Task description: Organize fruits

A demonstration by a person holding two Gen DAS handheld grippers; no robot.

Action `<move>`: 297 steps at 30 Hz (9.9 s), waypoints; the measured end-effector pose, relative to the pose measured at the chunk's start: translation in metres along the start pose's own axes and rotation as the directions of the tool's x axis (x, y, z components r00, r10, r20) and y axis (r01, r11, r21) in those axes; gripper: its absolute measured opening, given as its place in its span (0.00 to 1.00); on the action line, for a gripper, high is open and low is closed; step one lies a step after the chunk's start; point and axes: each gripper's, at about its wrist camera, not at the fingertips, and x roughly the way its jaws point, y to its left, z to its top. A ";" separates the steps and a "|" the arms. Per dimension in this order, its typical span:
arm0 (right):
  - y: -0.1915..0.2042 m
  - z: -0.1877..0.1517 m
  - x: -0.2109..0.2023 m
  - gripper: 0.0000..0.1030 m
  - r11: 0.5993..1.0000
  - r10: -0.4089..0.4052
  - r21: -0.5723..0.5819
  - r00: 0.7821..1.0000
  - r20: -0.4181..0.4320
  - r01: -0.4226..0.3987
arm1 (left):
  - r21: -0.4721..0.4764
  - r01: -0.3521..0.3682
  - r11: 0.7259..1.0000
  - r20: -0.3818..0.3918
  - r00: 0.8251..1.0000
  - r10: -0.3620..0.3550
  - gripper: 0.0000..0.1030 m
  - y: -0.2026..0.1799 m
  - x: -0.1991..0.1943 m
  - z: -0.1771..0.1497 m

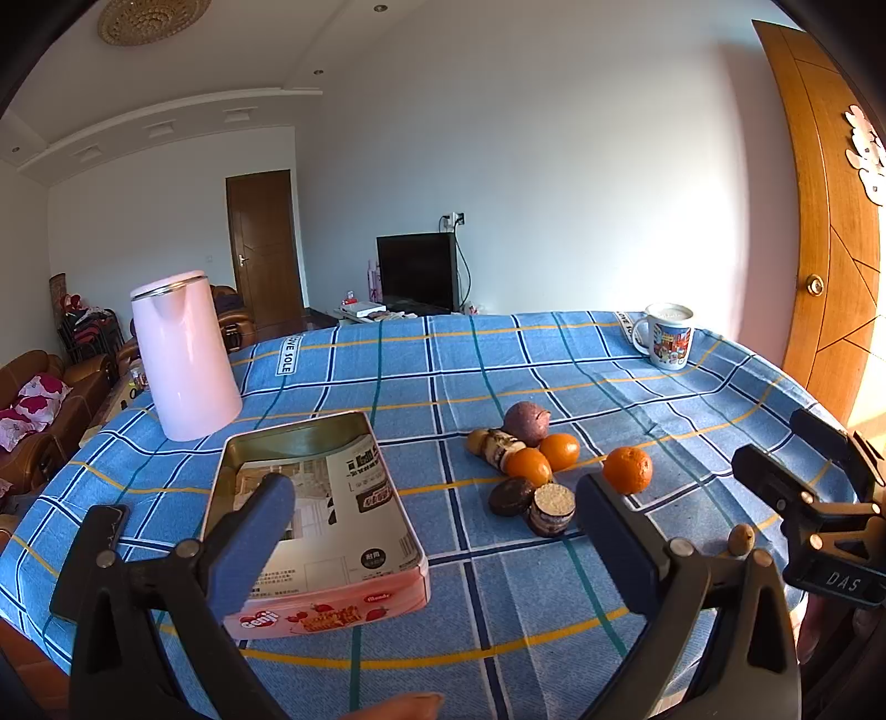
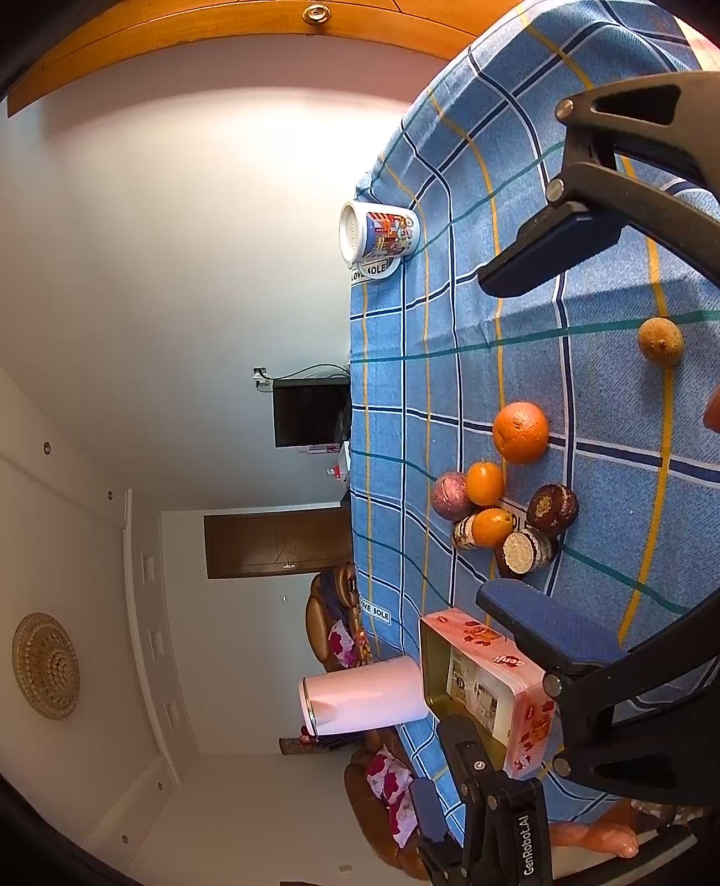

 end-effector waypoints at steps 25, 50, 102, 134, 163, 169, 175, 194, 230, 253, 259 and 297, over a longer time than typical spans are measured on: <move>-0.001 -0.005 0.002 0.99 1.000 -0.001 -0.003 1.000 -0.011 0.001 | 0.002 0.002 1.000 -0.016 1.000 -0.002 1.00 -0.004 0.006 -0.006; -0.055 -0.076 0.034 0.69 0.997 -0.016 0.067 0.977 -0.211 0.030 | 0.014 0.103 0.995 -0.134 0.986 -0.100 1.00 -0.037 0.060 -0.039; -0.058 -0.067 0.026 0.26 0.992 0.076 0.108 0.990 -0.117 -0.063 | 0.116 0.194 0.974 -0.212 0.963 -0.166 0.56 -0.098 0.102 -0.030; -0.061 -0.067 0.020 0.26 0.990 0.078 0.122 0.992 -0.095 -0.066 | 0.110 0.263 0.958 -0.222 0.946 -0.234 0.13 -0.096 0.090 -0.023; -0.032 -0.045 0.034 0.26 0.990 0.139 0.050 0.986 -0.094 -0.135 | 0.081 0.194 0.978 -0.196 0.965 -0.175 0.38 -0.069 0.083 -0.015; 0.013 -0.011 0.054 0.26 0.963 0.267 -0.008 0.960 -0.083 -0.269 | 0.016 0.111 0.994 -0.152 0.983 -0.107 0.38 -0.015 0.079 -0.009; 0.061 0.009 0.084 0.26 0.936 0.341 -0.051 0.933 -0.114 -0.348 | -0.064 0.057 0.996 -0.136 0.989 -0.065 0.38 0.037 0.079 -0.011; 0.189 0.007 0.165 0.26 0.849 0.466 -0.104 0.826 -0.316 -0.519 | -0.206 -0.095 0.974 -0.166 0.984 0.061 0.38 0.138 0.097 -0.028; -0.010 -0.001 0.129 0.78 0.994 0.079 -0.042 0.947 -0.310 -0.096 | 0.005 0.130 0.991 -0.167 0.978 -0.128 0.72 -0.030 0.100 -0.011; -0.014 -0.015 0.155 0.47 0.984 0.161 0.006 0.879 -0.450 -0.177 | 0.063 0.198 0.978 -0.250 0.952 -0.177 0.35 -0.064 0.123 -0.029; -0.012 -0.010 0.143 0.47 0.983 0.164 -0.014 0.909 -0.383 -0.183 | 0.048 0.203 0.978 -0.213 0.959 -0.189 0.35 -0.060 0.116 -0.028; 0.004 -0.014 0.090 0.47 0.971 0.174 -0.144 0.979 -0.108 -0.188 | 0.069 0.112 0.991 0.036 0.993 -0.115 0.35 -0.051 0.076 -0.016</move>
